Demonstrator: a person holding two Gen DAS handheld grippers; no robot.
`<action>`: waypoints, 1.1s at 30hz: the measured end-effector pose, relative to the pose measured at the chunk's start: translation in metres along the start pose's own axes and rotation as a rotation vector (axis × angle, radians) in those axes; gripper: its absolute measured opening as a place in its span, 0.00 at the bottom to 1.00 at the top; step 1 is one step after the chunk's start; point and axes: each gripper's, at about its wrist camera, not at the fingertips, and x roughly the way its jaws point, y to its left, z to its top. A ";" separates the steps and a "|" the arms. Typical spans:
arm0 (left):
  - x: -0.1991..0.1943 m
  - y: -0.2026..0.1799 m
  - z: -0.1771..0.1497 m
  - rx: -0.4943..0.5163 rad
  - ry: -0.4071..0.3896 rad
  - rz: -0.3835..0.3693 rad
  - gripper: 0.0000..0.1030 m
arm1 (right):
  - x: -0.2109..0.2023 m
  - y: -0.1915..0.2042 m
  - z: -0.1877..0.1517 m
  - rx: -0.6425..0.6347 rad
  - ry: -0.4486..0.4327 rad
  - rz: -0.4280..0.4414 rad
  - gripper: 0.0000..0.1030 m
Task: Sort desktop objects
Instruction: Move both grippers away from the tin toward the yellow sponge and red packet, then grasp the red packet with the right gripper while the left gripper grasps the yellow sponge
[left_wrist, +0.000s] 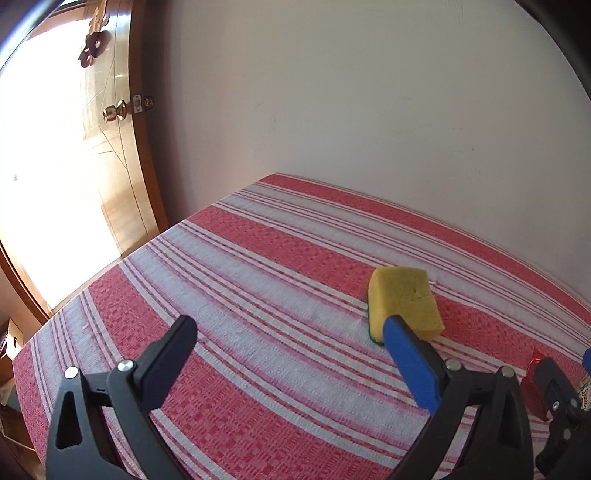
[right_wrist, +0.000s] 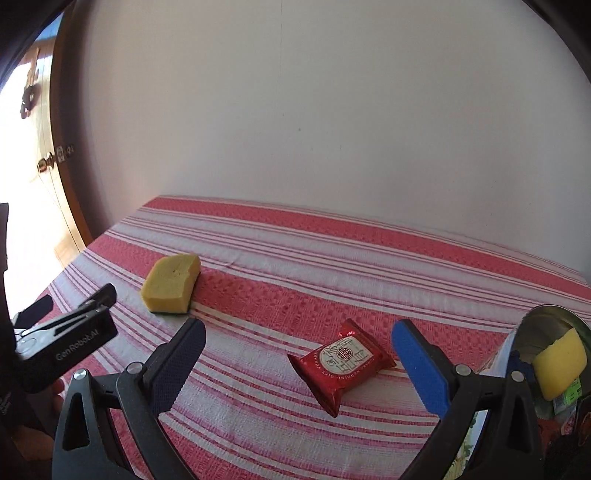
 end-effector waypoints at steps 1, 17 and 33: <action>0.002 0.001 0.000 -0.009 0.016 -0.014 0.99 | 0.011 -0.002 0.001 0.003 0.022 -0.018 0.99; 0.033 0.011 -0.005 -0.121 0.188 -0.107 0.99 | 0.046 -0.028 -0.008 0.071 0.190 0.087 0.62; 0.038 -0.091 0.028 0.140 0.102 -0.153 0.99 | 0.010 -0.039 -0.007 0.096 0.033 0.102 0.62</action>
